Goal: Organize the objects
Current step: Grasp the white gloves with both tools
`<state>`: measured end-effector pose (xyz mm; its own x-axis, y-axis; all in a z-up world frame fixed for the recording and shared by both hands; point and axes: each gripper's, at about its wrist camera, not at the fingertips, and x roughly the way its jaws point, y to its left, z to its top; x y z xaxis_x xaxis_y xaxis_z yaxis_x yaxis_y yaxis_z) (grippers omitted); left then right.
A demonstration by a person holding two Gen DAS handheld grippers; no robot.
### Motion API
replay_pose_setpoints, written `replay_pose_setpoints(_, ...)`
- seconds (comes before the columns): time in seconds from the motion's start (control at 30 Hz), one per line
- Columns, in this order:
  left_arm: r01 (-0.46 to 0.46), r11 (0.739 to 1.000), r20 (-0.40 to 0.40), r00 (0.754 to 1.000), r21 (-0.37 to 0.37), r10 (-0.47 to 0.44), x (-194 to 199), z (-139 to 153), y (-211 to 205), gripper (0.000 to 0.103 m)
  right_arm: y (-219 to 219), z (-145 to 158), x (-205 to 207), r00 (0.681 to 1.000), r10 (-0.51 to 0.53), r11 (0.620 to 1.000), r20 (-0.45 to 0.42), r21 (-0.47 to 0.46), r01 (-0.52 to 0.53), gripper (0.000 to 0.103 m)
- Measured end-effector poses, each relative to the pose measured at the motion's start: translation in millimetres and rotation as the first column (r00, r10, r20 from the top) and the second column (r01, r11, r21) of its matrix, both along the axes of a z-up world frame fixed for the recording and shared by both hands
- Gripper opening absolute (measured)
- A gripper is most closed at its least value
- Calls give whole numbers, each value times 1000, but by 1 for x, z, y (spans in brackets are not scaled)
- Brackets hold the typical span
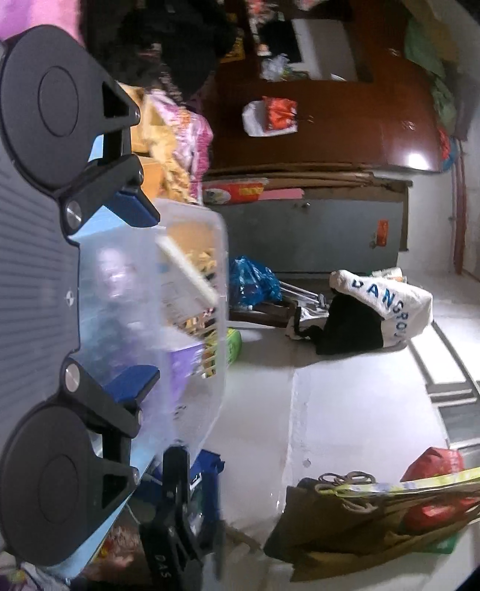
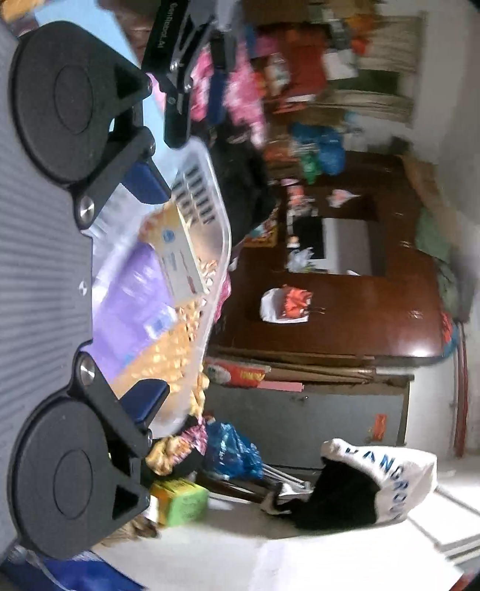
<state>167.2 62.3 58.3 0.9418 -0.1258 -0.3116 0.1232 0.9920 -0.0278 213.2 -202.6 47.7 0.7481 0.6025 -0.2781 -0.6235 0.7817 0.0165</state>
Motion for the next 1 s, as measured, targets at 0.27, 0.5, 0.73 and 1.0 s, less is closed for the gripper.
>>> replay_pose_setpoints(0.27,-15,998,-70,998,-57,11,-35,-40,-5,86,2,-37,-36,994,67,995,-92,85,-59,103)
replay_pose_setpoints(0.5,-27,998,-120,993,-59,20,-21,-58,-10,86,22,-50,-25,989,75,997,-127,38,-71,101)
replay_pose_setpoints(0.73,-35,995,-136,990,-97,22,-13,-65,-11,78,33,-55,-26,986,63,998,-157,1,-64,68)
replay_pose_setpoints(1.0,-16,994,-154,988,-110,-2,-8,-73,-15,27,41,-65,-27,976,101,994,-191,-20,-106,24)
